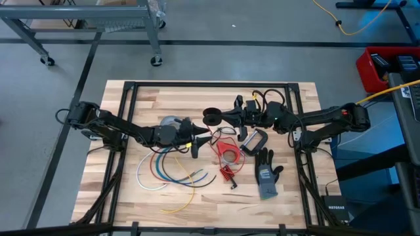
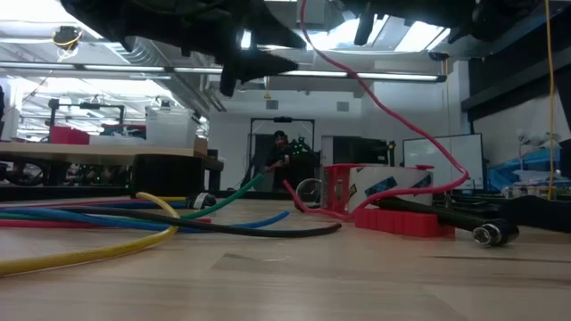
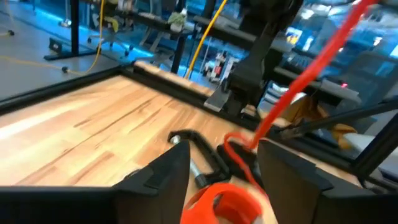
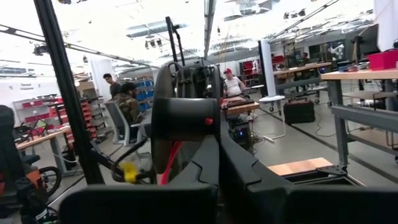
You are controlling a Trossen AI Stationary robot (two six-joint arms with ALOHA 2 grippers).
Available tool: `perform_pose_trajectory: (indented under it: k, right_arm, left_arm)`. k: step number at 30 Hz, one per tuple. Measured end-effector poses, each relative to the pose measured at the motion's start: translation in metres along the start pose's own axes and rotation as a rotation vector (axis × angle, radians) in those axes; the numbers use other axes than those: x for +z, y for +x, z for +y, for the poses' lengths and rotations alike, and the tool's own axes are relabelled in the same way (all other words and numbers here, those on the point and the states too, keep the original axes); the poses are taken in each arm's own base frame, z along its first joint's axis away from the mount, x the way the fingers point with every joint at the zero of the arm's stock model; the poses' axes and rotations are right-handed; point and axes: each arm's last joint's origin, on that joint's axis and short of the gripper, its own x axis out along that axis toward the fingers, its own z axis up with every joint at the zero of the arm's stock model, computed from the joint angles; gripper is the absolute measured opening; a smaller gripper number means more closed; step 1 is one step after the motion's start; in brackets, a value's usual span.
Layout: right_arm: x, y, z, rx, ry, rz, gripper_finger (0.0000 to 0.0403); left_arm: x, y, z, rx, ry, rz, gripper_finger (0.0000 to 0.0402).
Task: Coil cords
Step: Coil the red wire onto the spool
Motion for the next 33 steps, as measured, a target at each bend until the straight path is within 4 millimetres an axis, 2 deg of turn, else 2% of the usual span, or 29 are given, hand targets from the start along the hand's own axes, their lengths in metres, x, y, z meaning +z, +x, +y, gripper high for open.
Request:
perform_pose_trajectory:
  k: [19,28,33]
  right_arm:
    - [0.001,0.0,-0.002,-0.06,-0.001,-0.02,0.0001]
    - [0.001,0.0,-0.002,-0.058,-0.001,-0.022,0.0001]
    - [0.001,0.0,-0.002,-0.058,-0.001,-0.021,0.0001]
  left_arm:
    - [0.011,0.001,-0.002,-0.032,0.081,-0.093,0.0186]
    - [0.002,0.025,-0.004,-0.014,0.106,-0.077,0.0185]
    - [0.0,0.027,-0.005,-0.013,0.101,-0.073,0.0159]
